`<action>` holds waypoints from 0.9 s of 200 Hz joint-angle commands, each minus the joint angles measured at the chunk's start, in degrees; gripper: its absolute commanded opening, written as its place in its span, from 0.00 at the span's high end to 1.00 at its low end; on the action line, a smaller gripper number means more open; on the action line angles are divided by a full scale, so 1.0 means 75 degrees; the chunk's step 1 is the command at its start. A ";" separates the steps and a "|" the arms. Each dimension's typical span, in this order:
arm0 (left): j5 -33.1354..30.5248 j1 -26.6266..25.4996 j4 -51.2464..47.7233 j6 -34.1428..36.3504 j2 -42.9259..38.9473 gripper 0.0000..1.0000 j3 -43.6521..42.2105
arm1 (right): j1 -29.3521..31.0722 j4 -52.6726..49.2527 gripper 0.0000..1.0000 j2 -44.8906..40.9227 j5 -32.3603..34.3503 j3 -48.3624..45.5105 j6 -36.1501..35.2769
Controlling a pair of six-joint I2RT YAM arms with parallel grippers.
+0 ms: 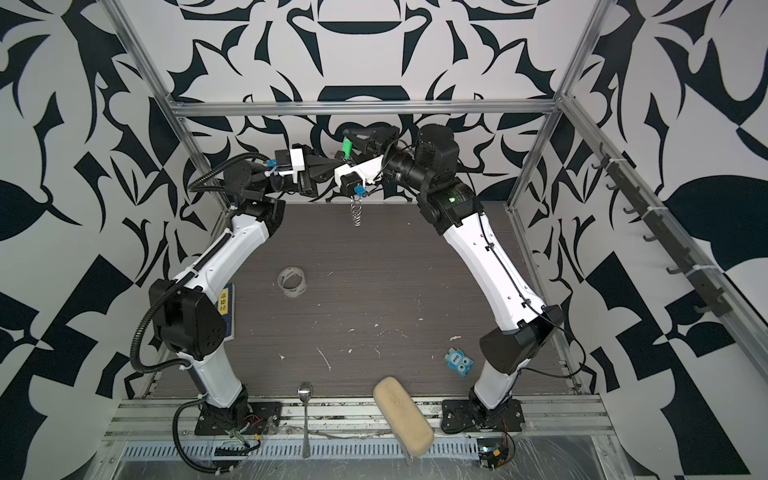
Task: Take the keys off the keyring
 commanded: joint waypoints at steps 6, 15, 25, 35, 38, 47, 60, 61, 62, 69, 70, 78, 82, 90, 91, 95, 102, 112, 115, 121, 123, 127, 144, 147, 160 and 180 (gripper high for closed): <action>-0.0277 -0.0074 0.0410 -0.0192 0.0001 1.00 0.0178 | 0.0162 0.0464 0.65 0.0089 -0.0316 0.0536 0.1111; -0.0290 -0.0077 0.0418 -0.0193 0.0001 1.00 0.0175 | 0.0173 0.0448 0.65 0.0160 -0.0369 0.0684 0.1312; -0.0300 -0.0076 0.0436 -0.0188 0.0008 1.00 0.0173 | 0.0180 0.0409 0.64 0.0215 -0.0408 0.0790 0.1501; -0.0311 -0.0069 0.0442 -0.0194 0.0012 1.00 0.0178 | 0.0201 0.0264 0.64 0.0288 -0.0403 0.0931 0.1557; -0.0304 -0.0074 0.0451 -0.0191 0.0007 1.00 0.0193 | 0.0219 0.0230 0.64 0.0305 -0.0392 0.0952 0.1556; -0.0333 -0.0070 0.0480 -0.0202 0.0011 1.00 0.0172 | 0.0233 0.0199 0.64 0.0328 -0.0386 0.0965 0.1553; -0.0347 -0.0067 0.0480 -0.0205 -0.0006 1.00 0.0159 | 0.0233 0.0114 0.63 0.0344 -0.0359 0.1031 0.1612; -0.0347 -0.0066 0.0484 -0.0200 -0.0008 1.00 0.0160 | 0.0234 0.0123 0.63 0.0343 -0.0355 0.1033 0.1628; -0.0347 -0.0072 0.0493 -0.0197 -0.0009 1.00 0.0160 | 0.0234 0.0127 0.63 0.0343 -0.0341 0.1034 0.1642; -0.0358 -0.0072 0.0500 -0.0205 -0.0021 1.00 0.0128 | 0.0234 0.0178 0.63 0.0349 -0.0286 0.1061 0.1760; -0.0358 -0.0075 0.0500 -0.0206 -0.0021 1.00 0.0126 | 0.0234 0.0178 0.63 0.0346 -0.0277 0.1072 0.1773; -0.0371 -0.0067 0.0518 -0.0205 -0.0022 1.00 0.0125 | 0.0233 0.0136 0.63 0.0366 -0.0226 0.1178 0.1893; -0.0371 -0.0077 0.0516 -0.0206 -0.0033 1.00 0.0127 | 0.0234 0.0096 0.63 0.0372 -0.0202 0.1239 0.1932; -0.0394 -0.0077 0.0563 -0.0234 -0.0022 1.00 0.0125 | 0.0234 0.0028 0.63 0.0368 -0.0178 0.1318 0.1942; -0.0394 -0.0071 0.0573 -0.0243 -0.0022 1.00 0.0131 | 0.0234 0.0027 0.63 0.0367 -0.0176 0.1323 0.1940; -0.0396 -0.0070 0.0614 -0.0278 -0.0013 1.00 0.0136 | 0.0226 0.0008 0.63 0.0372 -0.0148 0.1346 0.1939; -0.0422 -0.0077 0.0667 -0.0317 0.0000 1.00 0.0168 | 0.0232 -0.0012 0.63 0.0355 -0.0118 0.1398 0.1946; -0.0442 -0.0074 0.0743 -0.0376 0.0028 1.00 0.0186 | 0.0232 -0.0060 0.63 0.0336 -0.0093 0.1434 0.1971; -0.0447 -0.0076 0.0763 -0.0381 0.0027 1.00 0.0185 | 0.0234 -0.0078 0.63 0.0330 -0.0093 0.1434 0.1967; -0.0461 -0.0076 0.0792 -0.0397 0.0025 1.00 0.0194 | 0.0231 -0.0124 0.63 0.0317 -0.0093 0.1473 0.1982; -0.0463 -0.0068 0.0802 -0.0397 0.0034 1.00 0.0195 | 0.0233 -0.0132 0.63 0.0307 -0.0101 0.1479 0.2007; -0.0464 -0.0077 0.0828 -0.0415 0.0036 1.00 0.0184 | 0.0231 -0.0131 0.63 0.0291 -0.0104 0.1481 0.2056; -0.0492 -0.0077 0.0895 -0.0445 0.0048 1.00 0.0186 | 0.0229 -0.0218 0.63 0.0290 -0.0197 0.1533 0.2161; -0.0498 -0.0078 0.0918 -0.0457 0.0059 1.00 0.0184 | 0.0233 -0.0230 0.62 0.0294 -0.0198 0.1556 0.2160; -0.0528 -0.0076 0.1022 -0.0515 0.0072 1.00 0.0187 | 0.0229 -0.0298 0.63 0.0325 -0.0217 0.1585 0.2171; -0.0558 -0.0073 0.1098 -0.0553 0.0072 1.00 0.0172 | 0.0233 -0.0377 0.62 0.0346 -0.0236 0.1656 0.2270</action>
